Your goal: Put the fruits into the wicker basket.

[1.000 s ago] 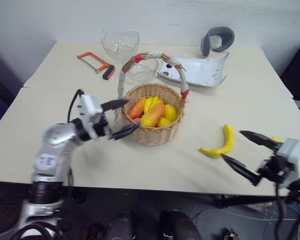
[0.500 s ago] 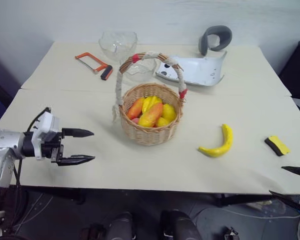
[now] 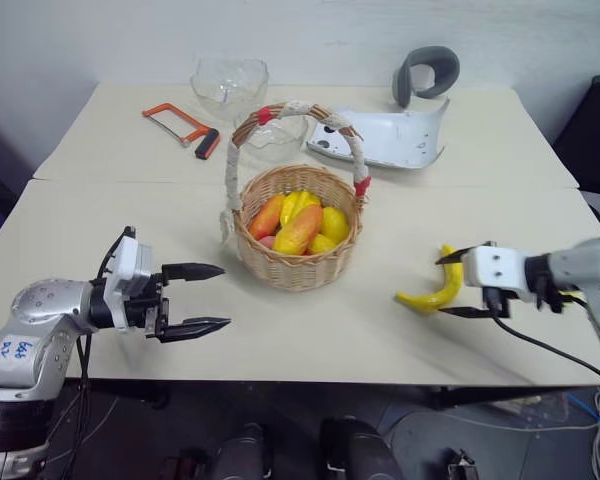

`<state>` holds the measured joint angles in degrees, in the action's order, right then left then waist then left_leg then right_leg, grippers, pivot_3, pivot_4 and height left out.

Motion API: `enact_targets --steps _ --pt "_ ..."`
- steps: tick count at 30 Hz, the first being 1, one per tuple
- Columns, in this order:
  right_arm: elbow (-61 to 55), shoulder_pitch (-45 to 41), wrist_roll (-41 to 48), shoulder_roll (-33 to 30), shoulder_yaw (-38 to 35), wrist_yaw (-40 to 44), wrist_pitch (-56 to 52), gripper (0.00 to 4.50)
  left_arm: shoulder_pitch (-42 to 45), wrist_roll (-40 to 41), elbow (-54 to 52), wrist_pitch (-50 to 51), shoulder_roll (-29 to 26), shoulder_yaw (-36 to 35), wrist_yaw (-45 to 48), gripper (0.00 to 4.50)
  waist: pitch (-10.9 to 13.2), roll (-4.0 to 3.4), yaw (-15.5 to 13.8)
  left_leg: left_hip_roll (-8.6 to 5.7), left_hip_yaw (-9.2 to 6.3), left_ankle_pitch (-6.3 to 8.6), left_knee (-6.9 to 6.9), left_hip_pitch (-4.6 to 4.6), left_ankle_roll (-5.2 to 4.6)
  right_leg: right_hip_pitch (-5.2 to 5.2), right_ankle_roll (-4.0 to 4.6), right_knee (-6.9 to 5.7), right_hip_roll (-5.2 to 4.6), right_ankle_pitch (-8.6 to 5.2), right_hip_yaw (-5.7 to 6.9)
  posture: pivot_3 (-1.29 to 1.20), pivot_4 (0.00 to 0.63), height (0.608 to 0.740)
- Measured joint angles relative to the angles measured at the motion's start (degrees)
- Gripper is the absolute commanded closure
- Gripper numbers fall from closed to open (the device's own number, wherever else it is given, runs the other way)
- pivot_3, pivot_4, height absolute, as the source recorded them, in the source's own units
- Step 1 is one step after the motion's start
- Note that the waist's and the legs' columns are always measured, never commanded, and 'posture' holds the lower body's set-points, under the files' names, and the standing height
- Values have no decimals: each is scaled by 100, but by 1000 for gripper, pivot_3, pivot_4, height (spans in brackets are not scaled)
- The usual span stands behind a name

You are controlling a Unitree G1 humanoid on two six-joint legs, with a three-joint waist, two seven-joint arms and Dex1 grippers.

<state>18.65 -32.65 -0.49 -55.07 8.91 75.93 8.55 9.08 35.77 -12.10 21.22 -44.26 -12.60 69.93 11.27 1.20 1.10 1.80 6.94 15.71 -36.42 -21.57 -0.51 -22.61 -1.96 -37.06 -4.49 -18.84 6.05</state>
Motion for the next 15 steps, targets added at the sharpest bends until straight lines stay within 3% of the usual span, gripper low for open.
enact_targets --steps 9,12,15 --pt "1015 -722 -119 186 585 1036 51 3604 -240 92 -445 3 305 -34 -476 0 0 0 19 2 -6 -4 -2 6 0 6 0 -7 1 0 5 0 150 740" --pt "1114 -746 118 188 579 1193 99 3774 -363 112 -529 -5 326 -135 -595 0 0 -1 35 2 -7 -3 -1 7 0 7 0 -8 1 0 7 0 150 740" --pt "420 -503 1061 195 253 1219 -1008 3774 -620 160 -563 1 323 -286 -622 0 3 -6 68 6 -7 -3 1 8 1 4 1 -10 1 0 6 0 150 740"
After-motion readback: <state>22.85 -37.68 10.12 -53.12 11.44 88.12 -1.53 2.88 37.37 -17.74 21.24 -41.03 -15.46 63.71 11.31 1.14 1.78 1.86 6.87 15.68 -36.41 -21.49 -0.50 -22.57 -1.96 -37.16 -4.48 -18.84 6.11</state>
